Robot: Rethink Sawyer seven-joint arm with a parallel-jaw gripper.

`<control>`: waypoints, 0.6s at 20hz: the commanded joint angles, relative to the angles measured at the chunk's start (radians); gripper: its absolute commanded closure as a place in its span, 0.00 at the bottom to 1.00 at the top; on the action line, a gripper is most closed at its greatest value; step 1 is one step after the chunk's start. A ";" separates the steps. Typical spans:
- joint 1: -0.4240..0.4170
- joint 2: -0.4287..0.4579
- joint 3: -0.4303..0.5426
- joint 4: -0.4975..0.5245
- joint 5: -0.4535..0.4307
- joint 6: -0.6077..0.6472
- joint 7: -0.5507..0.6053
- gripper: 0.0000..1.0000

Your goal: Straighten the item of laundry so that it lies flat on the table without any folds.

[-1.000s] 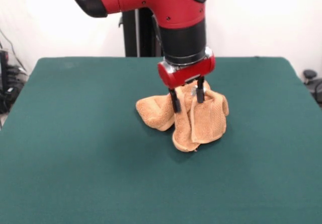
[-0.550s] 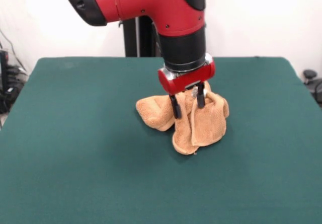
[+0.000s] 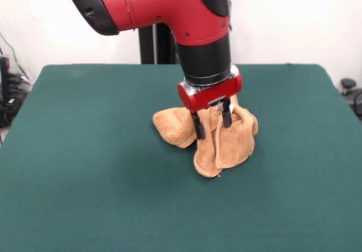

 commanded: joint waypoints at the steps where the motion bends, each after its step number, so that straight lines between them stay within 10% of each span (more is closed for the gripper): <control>1: 0.019 0.057 0.005 -0.049 -0.030 -0.073 0.000 0.00; 12: -0.006 0.055 0.037 -0.019 -0.015 -0.138 0.004 0.00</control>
